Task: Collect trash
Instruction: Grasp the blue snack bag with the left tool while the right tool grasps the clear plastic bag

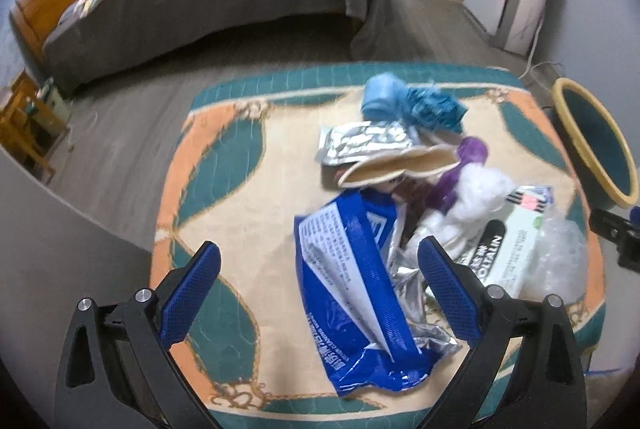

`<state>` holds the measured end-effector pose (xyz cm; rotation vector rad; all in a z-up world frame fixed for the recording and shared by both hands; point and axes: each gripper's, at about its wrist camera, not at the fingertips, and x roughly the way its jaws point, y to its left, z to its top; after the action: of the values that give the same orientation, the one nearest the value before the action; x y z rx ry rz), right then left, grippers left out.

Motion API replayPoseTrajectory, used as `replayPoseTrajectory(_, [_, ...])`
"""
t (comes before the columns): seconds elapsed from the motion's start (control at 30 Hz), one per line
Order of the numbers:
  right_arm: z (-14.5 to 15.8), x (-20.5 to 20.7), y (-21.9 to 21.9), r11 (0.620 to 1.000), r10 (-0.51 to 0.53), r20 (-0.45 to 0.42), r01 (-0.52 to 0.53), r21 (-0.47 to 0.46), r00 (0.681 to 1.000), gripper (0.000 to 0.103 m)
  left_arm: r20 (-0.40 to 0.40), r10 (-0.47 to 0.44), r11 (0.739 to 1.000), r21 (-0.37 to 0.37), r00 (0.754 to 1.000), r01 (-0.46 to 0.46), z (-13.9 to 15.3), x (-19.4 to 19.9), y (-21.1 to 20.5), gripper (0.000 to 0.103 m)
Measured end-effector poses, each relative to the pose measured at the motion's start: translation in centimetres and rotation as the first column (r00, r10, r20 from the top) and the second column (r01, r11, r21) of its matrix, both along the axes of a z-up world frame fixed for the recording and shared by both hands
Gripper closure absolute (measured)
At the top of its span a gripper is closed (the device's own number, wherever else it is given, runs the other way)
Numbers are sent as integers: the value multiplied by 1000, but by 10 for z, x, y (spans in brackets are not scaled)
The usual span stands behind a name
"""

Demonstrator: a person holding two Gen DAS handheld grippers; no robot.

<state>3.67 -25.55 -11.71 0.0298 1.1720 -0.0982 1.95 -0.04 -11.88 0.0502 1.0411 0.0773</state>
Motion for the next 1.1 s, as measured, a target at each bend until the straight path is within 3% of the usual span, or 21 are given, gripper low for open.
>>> replayPoseTrajectory(0.23, [-9,2,9,999,39,-28,-39,-5,999,7,-84,-20,999,-32,996,17,-24,5,-1,5])
replayPoseTrajectory(0.53, [-29,3,16,990,81,-121,-66,122,989,38,-171,-39,996,-84,985,25,-44,7,-4,10])
replayPoseTrajectory(0.6, [-33,2,20,988,99,-141,-81,134,985,49,-182,-51,995,-93,982,34,-46,7,-6,23])
replayPoseTrajectory(0.7, [-33,0,24,984,113,-142,-91,151,983,70,-189,-63,993,-106,980,43,-47,6,-7,32])
replayPoseTrajectory(0.8, [-29,-1,25,982,123,-131,-101,158,984,83,-182,-70,993,-106,981,51,-44,4,-7,38])
replayPoseTrajectory(1.1, [6,-2,17,978,111,-43,-101,180,993,90,-114,-67,993,-100,991,56,-17,-6,-7,43])
